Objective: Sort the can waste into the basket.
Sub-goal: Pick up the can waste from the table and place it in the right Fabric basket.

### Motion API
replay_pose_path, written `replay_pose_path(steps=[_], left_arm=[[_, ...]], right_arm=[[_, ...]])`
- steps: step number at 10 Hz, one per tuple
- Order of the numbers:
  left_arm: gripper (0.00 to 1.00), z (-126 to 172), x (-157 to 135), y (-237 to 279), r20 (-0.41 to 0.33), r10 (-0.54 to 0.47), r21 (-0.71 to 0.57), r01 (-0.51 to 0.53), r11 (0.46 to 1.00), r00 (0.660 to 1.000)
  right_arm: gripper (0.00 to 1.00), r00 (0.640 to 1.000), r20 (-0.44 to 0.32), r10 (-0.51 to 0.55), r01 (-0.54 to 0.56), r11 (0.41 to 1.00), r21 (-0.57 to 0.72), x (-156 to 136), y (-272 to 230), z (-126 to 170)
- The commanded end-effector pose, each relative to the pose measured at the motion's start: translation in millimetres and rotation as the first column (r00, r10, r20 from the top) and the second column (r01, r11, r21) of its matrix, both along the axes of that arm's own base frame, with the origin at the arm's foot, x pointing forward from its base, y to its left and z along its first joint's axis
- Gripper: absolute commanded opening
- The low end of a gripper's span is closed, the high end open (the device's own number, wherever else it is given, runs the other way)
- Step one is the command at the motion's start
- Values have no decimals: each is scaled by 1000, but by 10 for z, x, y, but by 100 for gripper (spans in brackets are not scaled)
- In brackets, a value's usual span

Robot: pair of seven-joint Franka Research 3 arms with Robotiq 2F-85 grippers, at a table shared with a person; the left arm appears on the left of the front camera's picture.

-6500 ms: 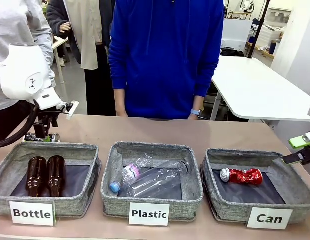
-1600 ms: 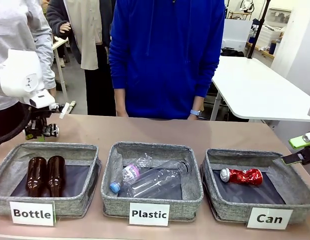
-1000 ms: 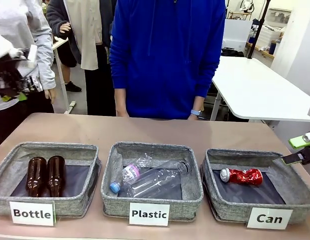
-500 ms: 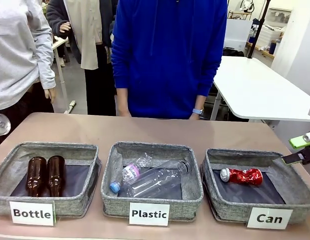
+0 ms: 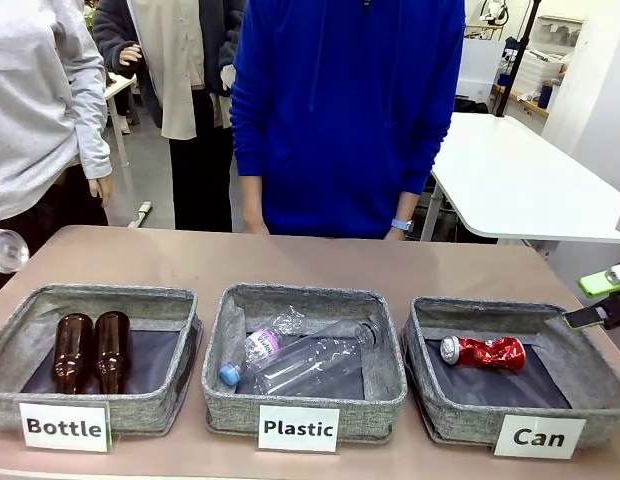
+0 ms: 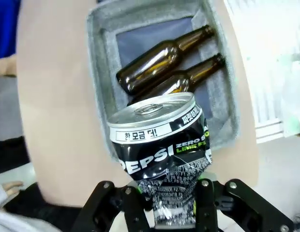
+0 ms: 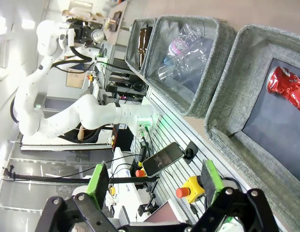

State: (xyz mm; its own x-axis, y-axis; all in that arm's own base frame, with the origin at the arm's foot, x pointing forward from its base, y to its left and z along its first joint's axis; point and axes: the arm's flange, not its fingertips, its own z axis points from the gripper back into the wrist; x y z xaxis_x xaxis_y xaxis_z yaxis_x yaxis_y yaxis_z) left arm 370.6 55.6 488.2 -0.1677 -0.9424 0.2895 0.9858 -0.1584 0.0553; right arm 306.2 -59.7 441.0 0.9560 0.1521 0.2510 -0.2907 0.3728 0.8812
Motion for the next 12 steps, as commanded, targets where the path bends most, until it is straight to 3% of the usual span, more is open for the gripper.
replay_pose_path(steps=[1,3,5,6,8,9,10,11,12], left_arm=[[16,103,-139,-1228,-36,-138,-75,135,988,990],[16,456,-132,-2511,96,-360,-141,371,918,928],[16,676,-224,-3851,164,-509,-124,530,839,845],[16,786,-332,-4456,206,-497,-123,527,841,843],[16,759,-484,-5615,69,-438,-211,442,872,896],[16,614,-520,-6045,75,-463,-169,468,867,883],[16,446,-485,-6441,135,-482,-126,497,858,866],[16,326,-441,-6705,148,-476,-124,494,861,867],[16,208,-438,-6895,154,-472,-90,488,868,868]], right_arm=[[100,1000,0,0,0,1000,0,0,-1,0],[100,991,-17,-133,128,976,-174,-344,-376,332],[100,967,-47,-249,231,942,-241,-876,-993,274],[100,943,-46,-330,313,925,-216,-1125,-1306,195],[100,878,-41,-476,468,874,-128,-1594,-1834,13],[100,847,-30,-531,525,845,-103,-1800,-2069,-73],[100,806,-27,-591,590,806,-44,-1967,-2276,-130],[100,786,-26,-618,618,786,2,-2037,-2374,-172],[100,823,-56,-565,558,823,-101,-1954,-2089,-120]])
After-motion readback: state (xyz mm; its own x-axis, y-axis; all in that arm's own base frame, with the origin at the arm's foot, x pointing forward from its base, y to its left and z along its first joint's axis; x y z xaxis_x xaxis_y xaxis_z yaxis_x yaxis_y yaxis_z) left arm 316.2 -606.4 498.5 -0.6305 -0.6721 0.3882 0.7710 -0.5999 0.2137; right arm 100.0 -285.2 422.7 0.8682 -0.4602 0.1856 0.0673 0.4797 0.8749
